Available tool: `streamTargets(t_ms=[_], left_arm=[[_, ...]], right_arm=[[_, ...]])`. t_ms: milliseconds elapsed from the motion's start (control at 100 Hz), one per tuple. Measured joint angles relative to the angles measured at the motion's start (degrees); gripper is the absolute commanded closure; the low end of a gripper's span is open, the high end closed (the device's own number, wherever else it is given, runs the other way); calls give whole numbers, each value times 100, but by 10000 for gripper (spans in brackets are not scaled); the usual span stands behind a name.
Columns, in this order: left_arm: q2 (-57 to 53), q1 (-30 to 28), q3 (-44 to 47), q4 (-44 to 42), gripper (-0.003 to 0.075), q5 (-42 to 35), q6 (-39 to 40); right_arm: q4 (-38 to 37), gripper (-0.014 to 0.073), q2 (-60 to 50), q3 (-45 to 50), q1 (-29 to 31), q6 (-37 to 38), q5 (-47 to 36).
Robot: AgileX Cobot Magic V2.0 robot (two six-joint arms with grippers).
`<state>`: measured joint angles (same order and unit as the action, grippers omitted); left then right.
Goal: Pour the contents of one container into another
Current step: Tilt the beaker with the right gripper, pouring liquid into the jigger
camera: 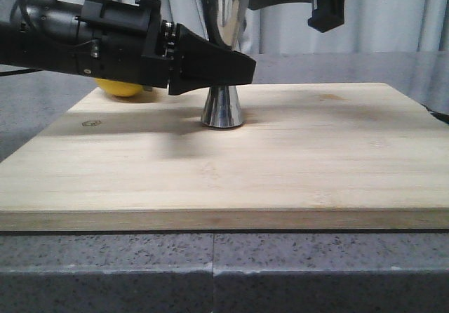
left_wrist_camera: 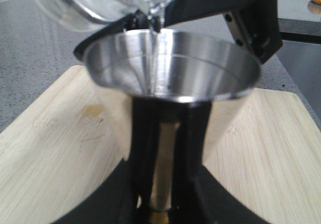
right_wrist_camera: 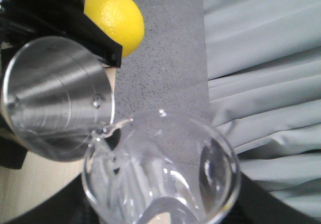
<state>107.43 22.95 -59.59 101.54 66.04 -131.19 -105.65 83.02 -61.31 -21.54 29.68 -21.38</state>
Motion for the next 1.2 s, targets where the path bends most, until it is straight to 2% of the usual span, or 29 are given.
streamTargets(t_ms=[880, 1200], left_arm=[[0, 0, 0, 0, 650, 0, -2], [0, 0, 0, 0, 650, 0, -2]], right_arm=[[0, 324, 0, -241, -113, -380, 49], [0, 324, 0, -241, -113, -761, 49]])
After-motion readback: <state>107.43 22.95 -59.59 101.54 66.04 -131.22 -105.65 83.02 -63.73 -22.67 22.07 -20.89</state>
